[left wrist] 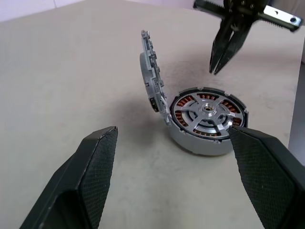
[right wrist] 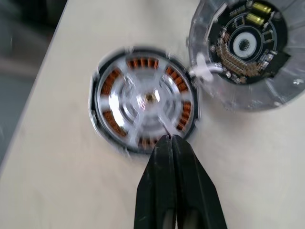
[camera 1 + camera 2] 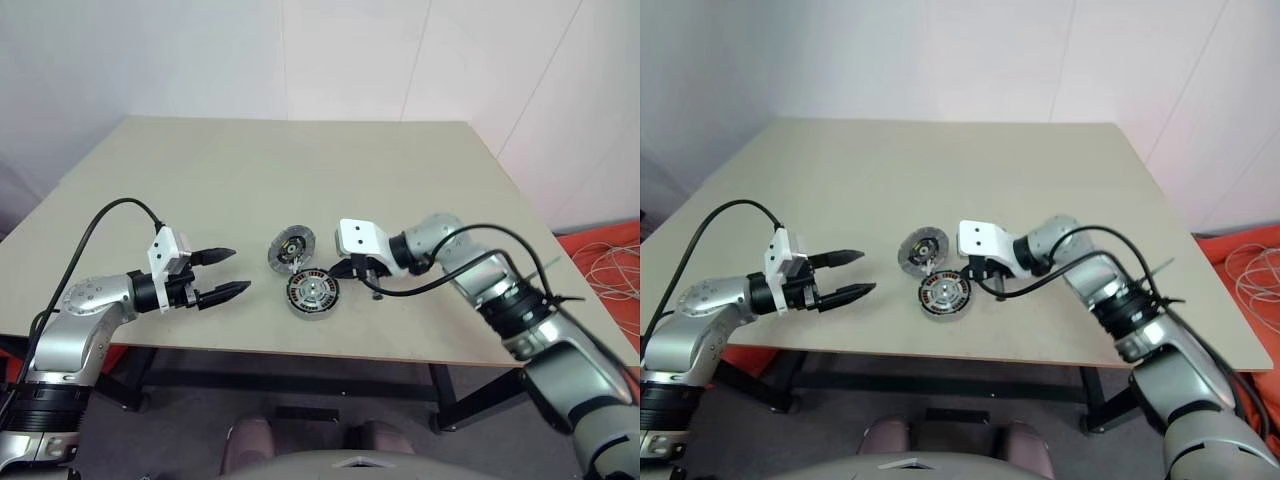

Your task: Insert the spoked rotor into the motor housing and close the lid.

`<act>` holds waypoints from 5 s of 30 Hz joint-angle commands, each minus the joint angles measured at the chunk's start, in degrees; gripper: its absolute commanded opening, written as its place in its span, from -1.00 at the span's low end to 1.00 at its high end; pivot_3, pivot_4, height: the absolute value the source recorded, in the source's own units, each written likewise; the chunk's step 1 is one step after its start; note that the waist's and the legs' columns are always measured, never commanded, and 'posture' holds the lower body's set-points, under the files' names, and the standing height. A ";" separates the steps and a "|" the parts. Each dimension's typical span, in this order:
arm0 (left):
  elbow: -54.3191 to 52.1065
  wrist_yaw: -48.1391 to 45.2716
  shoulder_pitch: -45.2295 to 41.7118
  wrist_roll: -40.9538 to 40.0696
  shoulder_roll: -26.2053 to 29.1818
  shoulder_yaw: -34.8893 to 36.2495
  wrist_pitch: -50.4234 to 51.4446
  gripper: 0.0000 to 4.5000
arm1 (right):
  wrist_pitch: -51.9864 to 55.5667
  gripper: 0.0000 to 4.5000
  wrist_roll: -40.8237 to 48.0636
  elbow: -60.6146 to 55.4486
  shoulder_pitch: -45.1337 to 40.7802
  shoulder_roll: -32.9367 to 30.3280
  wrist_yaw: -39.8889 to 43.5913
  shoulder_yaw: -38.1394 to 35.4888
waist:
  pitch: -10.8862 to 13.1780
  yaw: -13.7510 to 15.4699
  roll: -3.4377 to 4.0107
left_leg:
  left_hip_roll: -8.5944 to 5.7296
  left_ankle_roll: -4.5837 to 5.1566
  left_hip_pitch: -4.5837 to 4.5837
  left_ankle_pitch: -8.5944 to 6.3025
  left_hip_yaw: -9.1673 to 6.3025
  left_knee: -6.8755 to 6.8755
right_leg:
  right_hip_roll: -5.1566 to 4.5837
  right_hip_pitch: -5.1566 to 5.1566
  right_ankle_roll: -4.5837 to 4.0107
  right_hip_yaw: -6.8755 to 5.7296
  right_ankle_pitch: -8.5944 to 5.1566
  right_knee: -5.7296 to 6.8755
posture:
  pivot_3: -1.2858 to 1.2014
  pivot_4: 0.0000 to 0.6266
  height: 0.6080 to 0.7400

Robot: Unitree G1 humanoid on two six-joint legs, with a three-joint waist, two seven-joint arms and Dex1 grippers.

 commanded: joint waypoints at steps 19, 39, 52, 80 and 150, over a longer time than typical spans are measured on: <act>-5.17 2.60 2.37 -0.70 -0.07 0.88 -0.07 0.75 | -53.90 0.73 -18.26 17.38 -12.22 4.26 6.29 7.61 | 0.01 -0.34 -0.02 | 0.03 0.25 -0.75 -0.15 0.00 0.41 | 0.02 -0.60 -0.40 -0.07 0.12 0.08 | 0.03 -1.00 1.00; -4.21 2.70 1.53 -0.74 0.44 1.42 -0.14 0.75 | -57.08 -0.33 -27.78 20.19 -10.99 7.29 -1.55 10.87 | 0.02 -1.50 -0.02 | 0.06 0.37 -0.73 -0.23 -0.03 0.77 | 0.03 -0.46 -0.39 -0.05 0.13 0.22 | 0.03 -1.00 1.00; -3.84 2.72 0.48 -0.46 0.05 0.72 -0.07 0.75 | -52.88 -1.00 -28.45 15.80 -9.54 8.16 -1.66 10.62 | 0.00 -1.61 -0.08 | 0.11 0.39 -0.48 -0.24 -0.03 0.84 | 0.05 -0.22 -0.33 -0.05 0.09 0.21 | 0.03 -1.00 1.00; 1.38 0.49 -4.77 0.90 -1.24 -1.79 -1.05 0.75 | -7.06 -1.00 -29.37 -9.74 -6.89 1.86 5.40 2.00 | 0.27 -1.27 0.04 | 0.12 0.42 -0.78 -0.29 -0.03 0.80 | 0.06 -0.49 -0.42 -0.04 0.15 0.19 | 0.03 -1.00 1.00; 4.00 1.25 -6.70 1.82 -2.84 -1.42 -2.33 0.75 | 51.47 0.98 4.38 -6.01 -26.43 11.17 -17.69 -22.74 | 0.46 0.65 -0.04 | 0.05 -0.33 -0.53 0.12 -0.09 -0.19 | 0.00 -0.73 -0.10 0.04 -0.11 0.04 | 0.03 -1.00 1.00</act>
